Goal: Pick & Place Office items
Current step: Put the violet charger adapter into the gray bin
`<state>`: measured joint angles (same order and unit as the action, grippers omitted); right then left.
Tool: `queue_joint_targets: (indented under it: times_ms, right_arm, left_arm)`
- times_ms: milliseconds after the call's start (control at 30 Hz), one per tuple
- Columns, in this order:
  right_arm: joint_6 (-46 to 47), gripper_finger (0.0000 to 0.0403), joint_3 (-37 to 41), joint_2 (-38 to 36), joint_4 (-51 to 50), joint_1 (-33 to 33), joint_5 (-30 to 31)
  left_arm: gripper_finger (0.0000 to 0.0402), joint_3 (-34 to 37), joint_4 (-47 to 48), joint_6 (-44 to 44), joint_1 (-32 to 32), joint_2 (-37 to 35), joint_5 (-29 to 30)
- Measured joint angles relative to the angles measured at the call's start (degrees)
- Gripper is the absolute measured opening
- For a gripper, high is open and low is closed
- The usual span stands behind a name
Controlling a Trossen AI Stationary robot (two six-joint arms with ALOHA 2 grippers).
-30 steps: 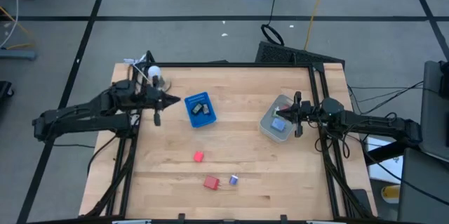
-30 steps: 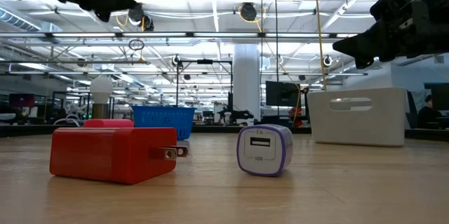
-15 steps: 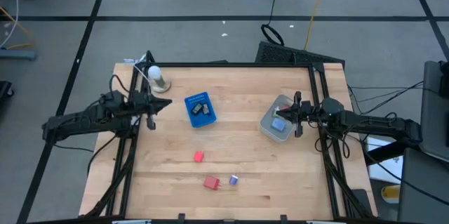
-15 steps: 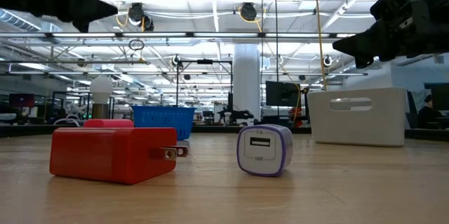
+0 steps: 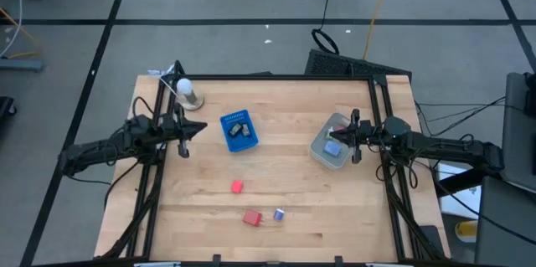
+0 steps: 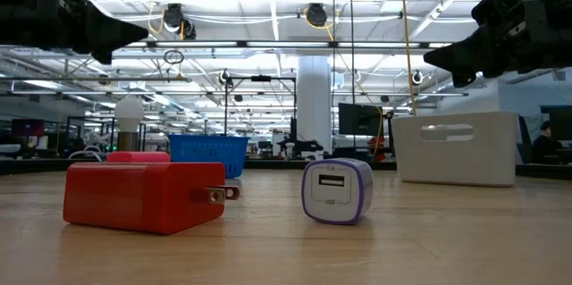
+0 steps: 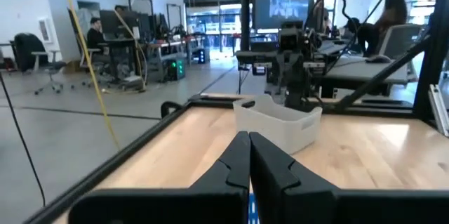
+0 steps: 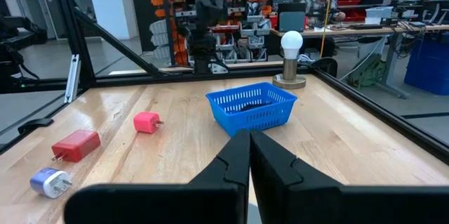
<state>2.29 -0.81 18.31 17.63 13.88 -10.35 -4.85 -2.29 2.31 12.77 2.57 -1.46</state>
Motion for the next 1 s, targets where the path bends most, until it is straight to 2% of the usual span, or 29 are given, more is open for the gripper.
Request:
queue_joint_targets:
  times_ms: [467, 1000]
  right_arm:
    - [-0.08, 0.0004, 0.00, 0.00, 0.04, 0.01, 0.00]
    - [-0.60, 0.0004, 0.02, 0.00, 0.06, -0.02, 0.00]
  left_arm:
    - [0.0002, 3.94, 0.83, -3.55, -0.04, -0.48, -0.09]
    - [0.0005, 3.99, 1.43, -5.05, -0.04, -0.24, -0.12]
